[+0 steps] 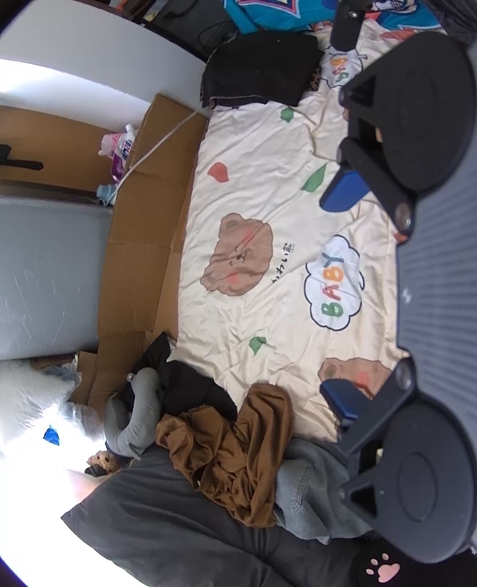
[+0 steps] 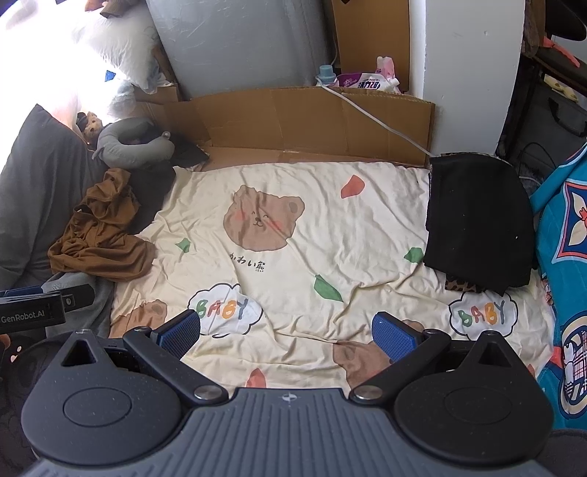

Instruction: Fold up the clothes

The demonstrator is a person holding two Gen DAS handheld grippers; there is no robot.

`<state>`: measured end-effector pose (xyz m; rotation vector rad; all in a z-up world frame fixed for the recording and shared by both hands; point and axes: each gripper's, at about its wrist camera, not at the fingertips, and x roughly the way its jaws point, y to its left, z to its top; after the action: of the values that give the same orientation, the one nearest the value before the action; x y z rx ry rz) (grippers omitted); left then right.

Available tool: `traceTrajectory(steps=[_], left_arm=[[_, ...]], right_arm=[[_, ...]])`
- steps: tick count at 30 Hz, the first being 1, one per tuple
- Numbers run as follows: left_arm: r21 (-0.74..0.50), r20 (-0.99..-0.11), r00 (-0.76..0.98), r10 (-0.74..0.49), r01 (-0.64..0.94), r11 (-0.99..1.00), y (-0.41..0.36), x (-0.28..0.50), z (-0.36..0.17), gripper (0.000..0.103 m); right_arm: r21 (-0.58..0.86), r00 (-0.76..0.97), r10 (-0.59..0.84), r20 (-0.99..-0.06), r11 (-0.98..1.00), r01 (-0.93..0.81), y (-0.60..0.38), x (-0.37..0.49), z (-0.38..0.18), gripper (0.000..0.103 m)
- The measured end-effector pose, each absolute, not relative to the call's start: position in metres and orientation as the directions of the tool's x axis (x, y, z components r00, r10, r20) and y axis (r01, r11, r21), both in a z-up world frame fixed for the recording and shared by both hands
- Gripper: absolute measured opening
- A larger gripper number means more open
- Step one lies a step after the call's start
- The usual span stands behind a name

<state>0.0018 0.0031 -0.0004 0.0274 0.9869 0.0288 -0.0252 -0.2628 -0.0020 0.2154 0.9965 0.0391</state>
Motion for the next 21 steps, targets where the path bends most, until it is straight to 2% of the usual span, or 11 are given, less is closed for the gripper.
traceTrajectory(steps=[21], left_arm=[[-0.018, -0.834, 0.551, 0.0, -0.027, 0.999, 0.023, -0.001, 0.001, 0.102]], right_arm=[[0.175, 0.547, 0.112, -0.83, 0.982, 0.064, -0.259, -0.026, -0.001, 0.103]])
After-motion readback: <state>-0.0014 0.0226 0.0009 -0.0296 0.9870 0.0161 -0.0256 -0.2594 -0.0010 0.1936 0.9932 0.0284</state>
